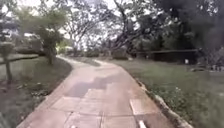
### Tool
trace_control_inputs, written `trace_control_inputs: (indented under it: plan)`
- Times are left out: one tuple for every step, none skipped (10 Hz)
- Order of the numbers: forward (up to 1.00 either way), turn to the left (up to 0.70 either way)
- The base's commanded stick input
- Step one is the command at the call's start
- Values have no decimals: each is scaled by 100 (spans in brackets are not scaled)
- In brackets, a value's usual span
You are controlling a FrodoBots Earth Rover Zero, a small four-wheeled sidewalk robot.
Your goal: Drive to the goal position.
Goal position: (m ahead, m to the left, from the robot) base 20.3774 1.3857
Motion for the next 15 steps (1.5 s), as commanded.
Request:
trace_control_inputs:
  plan:
    - [100,0]
    - [100,0]
    - [100,1]
    - [100,2]
    - [100,0]
    - [100,0]
    - [100,0]
    - [100,1]
    - [100,0]
    - [100,2]
    - [100,2]
    - [100,0]
    - [100,0]
    - [100,0]
    - [100,2]
